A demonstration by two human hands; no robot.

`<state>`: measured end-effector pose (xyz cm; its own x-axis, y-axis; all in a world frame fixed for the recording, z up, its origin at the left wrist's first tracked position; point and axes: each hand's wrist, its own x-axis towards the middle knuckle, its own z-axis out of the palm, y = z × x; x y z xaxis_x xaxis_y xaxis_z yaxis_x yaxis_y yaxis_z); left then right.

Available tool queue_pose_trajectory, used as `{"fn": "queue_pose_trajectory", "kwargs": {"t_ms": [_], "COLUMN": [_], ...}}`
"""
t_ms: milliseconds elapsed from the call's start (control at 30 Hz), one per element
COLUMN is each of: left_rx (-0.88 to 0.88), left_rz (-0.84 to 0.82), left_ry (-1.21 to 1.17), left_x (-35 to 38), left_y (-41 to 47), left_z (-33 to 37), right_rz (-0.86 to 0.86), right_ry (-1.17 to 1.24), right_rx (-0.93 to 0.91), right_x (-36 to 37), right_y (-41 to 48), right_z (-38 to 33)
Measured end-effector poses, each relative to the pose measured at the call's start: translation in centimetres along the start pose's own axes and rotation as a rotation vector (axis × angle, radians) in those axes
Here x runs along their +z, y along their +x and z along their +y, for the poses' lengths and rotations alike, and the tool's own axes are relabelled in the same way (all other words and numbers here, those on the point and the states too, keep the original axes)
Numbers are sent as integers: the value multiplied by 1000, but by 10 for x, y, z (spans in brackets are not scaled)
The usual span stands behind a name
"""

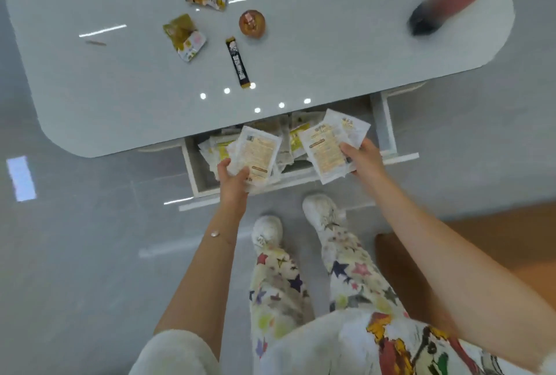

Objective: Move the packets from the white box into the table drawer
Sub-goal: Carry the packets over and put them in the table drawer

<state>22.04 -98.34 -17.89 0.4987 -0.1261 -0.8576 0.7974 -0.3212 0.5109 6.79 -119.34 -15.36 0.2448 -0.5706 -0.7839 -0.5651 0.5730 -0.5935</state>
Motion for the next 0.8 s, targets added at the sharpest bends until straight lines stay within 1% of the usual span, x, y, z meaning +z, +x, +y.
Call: {"fn": "queue_pose_trajectory", "kwargs": {"t_ms": [67,133,267,367,433,533,600,667,800], "left_rx": [26,58,155,174,188,208,238,325,480], "left_rz": [-1,16,67,123,162,178,188,201,211], "left_ry": [66,153,263,289,293,279,269,360,537], "left_x": [17,31,45,45,44,42,38,30,4], "left_y": [37,75,116,127,126,117,102,81,29], "left_z": [-10,-26,-47,-57,-60,-59,-51,-39,2], "right_rz": [-30,-62,-76,-47,-38,-25,-56,-75,-130], "right_ry": [-51,-89,-125,-187,-272,-427,-486,-570,-855], "right_rx": [7,52,106,106,87,81,89,41,-253], "right_x": [10,20,33,39,39,39,40,39,43], "right_y": [42,86,141,156,159,153,139,117,55], "right_z": [9,27,54,65,71,67,56,39,-6]}}
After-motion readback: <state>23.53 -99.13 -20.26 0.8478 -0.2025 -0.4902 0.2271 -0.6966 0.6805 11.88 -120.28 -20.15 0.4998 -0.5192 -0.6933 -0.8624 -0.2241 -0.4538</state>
